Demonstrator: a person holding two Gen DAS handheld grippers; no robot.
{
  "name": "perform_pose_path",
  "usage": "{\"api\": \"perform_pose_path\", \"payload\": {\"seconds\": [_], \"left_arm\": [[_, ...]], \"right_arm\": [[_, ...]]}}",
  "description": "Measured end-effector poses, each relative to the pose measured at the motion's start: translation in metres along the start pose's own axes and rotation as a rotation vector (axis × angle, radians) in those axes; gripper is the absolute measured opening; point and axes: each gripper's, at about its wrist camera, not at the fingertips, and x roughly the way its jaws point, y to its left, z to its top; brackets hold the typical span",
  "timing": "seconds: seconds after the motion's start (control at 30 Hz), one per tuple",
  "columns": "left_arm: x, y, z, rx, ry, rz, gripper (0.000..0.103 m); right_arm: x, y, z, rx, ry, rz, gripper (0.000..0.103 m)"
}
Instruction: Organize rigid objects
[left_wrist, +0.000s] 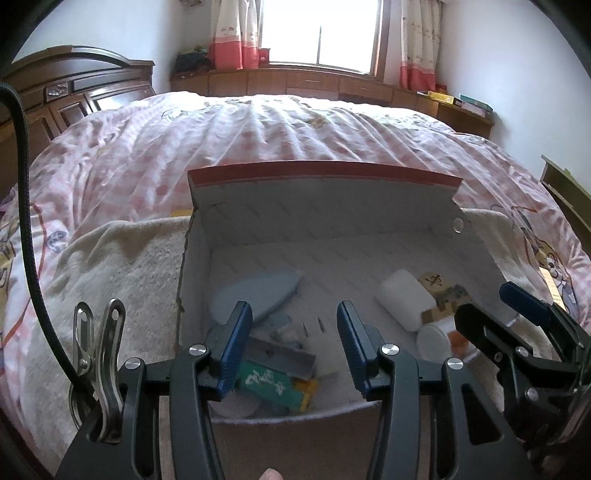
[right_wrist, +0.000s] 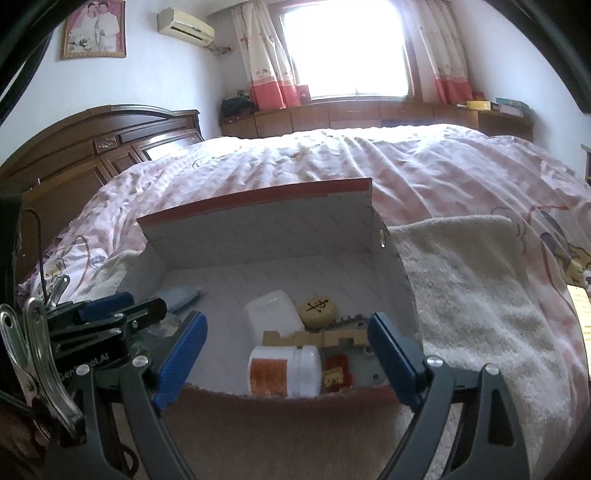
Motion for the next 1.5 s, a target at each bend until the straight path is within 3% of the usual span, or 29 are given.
{"api": "perform_pose_path", "payload": {"seconds": [0.83, 1.5], "left_arm": [[-0.045, -0.005, -0.051, -0.003, 0.038, -0.012, 0.049], [-0.033, -0.004, -0.084, -0.034, 0.108, 0.014, 0.049]], "right_arm": [[-0.047, 0.006, -0.039, 0.038, 0.053, 0.005, 0.091], [-0.039, 0.007, -0.077, 0.041, 0.138, -0.045, 0.091]]}}
